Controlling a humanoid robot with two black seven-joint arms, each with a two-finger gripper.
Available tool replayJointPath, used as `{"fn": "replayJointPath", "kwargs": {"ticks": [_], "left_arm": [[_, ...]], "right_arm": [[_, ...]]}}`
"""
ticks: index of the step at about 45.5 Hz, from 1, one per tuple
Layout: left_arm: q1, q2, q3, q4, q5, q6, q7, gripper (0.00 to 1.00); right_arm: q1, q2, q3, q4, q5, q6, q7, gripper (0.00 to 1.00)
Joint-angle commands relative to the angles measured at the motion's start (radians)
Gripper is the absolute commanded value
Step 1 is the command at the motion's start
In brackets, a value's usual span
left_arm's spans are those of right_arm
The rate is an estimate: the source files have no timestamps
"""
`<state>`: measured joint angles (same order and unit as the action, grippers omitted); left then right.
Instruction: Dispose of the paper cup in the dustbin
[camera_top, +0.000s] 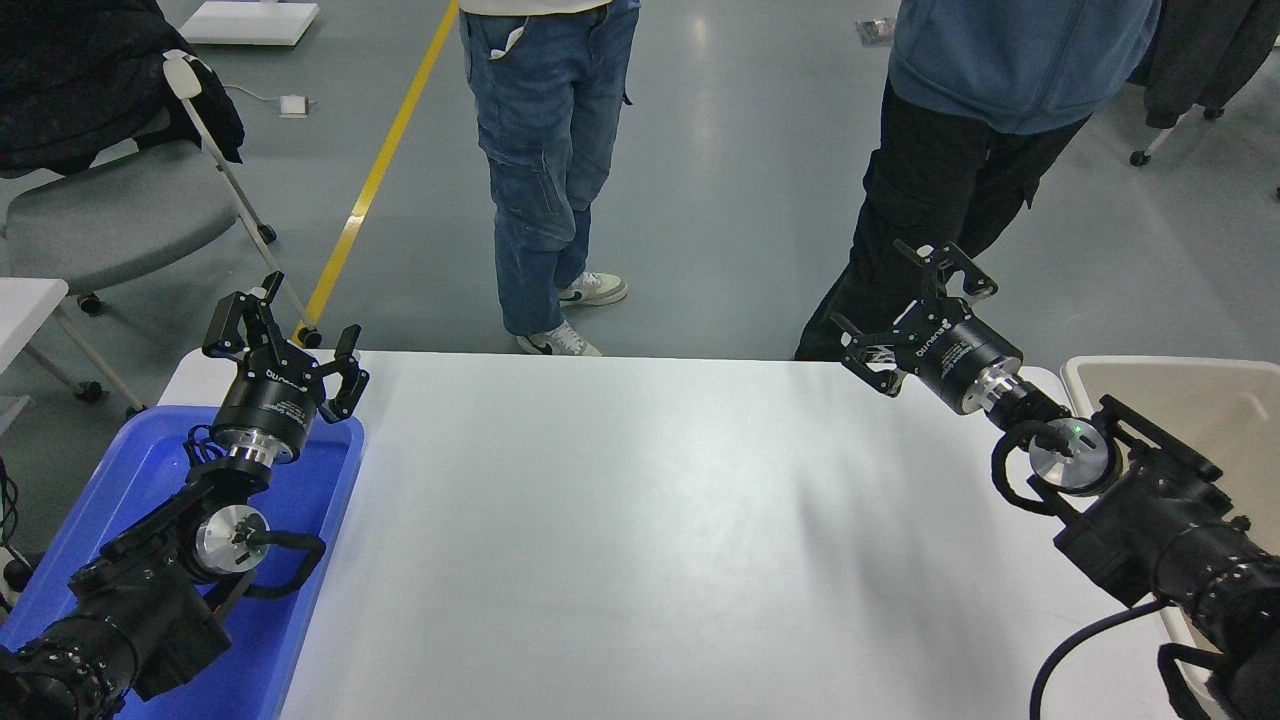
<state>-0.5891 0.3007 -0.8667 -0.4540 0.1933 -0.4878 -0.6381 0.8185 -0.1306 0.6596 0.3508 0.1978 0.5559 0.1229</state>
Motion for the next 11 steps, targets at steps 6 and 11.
{"fn": "replayJointPath", "kwargs": {"ticks": [6,11], "left_arm": [[0.000,0.000,0.000,0.000,0.000,0.000,0.000,1.00],[0.000,0.000,0.000,0.000,0.000,0.000,0.000,1.00]], "right_arm": [[-0.022,0.072,0.012,-0.032,0.000,-0.001,0.067,1.00],[-0.025,0.083,0.012,-0.033,0.000,-0.001,0.069,1.00]]}}
